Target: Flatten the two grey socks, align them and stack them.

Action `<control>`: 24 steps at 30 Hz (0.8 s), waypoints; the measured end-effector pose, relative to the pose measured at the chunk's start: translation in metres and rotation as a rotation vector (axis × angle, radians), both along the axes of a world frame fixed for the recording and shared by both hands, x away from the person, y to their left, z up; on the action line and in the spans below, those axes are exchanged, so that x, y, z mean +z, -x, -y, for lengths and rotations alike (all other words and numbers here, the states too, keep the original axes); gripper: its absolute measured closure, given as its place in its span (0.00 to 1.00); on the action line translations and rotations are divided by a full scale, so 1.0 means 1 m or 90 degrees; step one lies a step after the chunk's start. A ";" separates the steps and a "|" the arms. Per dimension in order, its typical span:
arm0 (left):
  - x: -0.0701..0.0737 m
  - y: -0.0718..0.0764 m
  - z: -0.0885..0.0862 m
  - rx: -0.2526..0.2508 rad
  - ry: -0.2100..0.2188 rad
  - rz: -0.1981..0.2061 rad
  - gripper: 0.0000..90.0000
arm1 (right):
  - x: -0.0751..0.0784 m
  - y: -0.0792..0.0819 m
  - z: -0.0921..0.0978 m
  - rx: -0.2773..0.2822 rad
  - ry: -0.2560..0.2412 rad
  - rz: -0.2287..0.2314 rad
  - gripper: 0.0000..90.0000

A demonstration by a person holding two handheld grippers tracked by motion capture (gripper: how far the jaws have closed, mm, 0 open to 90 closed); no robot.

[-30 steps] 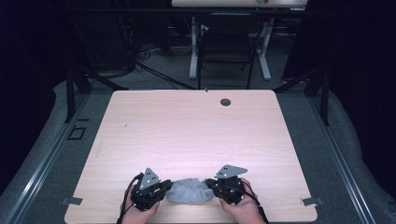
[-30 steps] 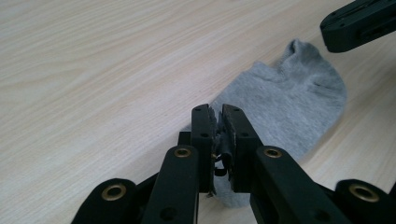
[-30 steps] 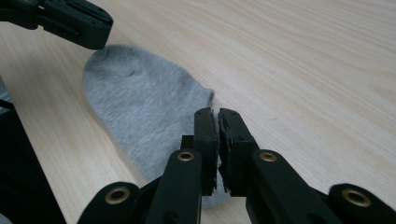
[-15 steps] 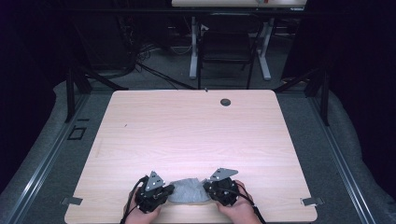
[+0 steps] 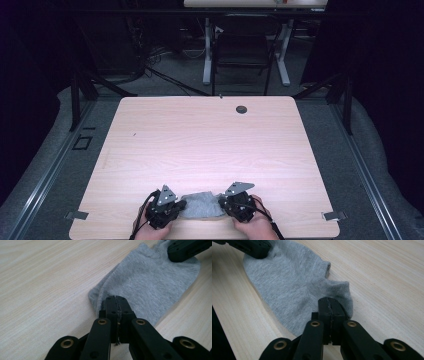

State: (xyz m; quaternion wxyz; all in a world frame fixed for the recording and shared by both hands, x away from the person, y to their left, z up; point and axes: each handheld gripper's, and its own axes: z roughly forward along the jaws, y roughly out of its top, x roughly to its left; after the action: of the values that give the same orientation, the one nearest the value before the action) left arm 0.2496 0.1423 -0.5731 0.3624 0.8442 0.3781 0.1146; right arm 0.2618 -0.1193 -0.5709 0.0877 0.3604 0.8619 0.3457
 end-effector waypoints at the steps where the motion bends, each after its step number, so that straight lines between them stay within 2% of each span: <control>1: 0.000 -0.001 0.000 -0.001 0.000 0.000 0.99 | 0.000 0.000 0.001 0.000 0.000 -0.002 1.00; 17: -0.001 -0.016 0.001 0.019 0.009 0.004 0.99 | -0.001 -0.010 0.000 -0.019 -0.017 -0.011 1.00; 19: -0.002 -0.019 0.001 0.019 0.008 0.005 0.99 | 0.000 -0.011 0.001 -0.020 -0.012 -0.013 1.00; 20: -0.002 -0.020 0.001 0.019 0.009 0.004 0.99 | -0.001 -0.012 0.000 -0.025 -0.021 -0.015 1.00; 24: -0.002 -0.024 0.002 0.017 0.010 0.007 0.99 | -0.001 -0.018 0.002 -0.026 -0.024 -0.021 1.00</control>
State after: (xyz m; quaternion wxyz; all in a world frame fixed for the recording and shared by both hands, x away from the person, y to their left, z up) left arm 0.2736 0.1404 -0.5754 0.3697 0.8354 0.3881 0.1213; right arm 0.2796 -0.1209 -0.5718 0.0734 0.3849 0.8491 0.3542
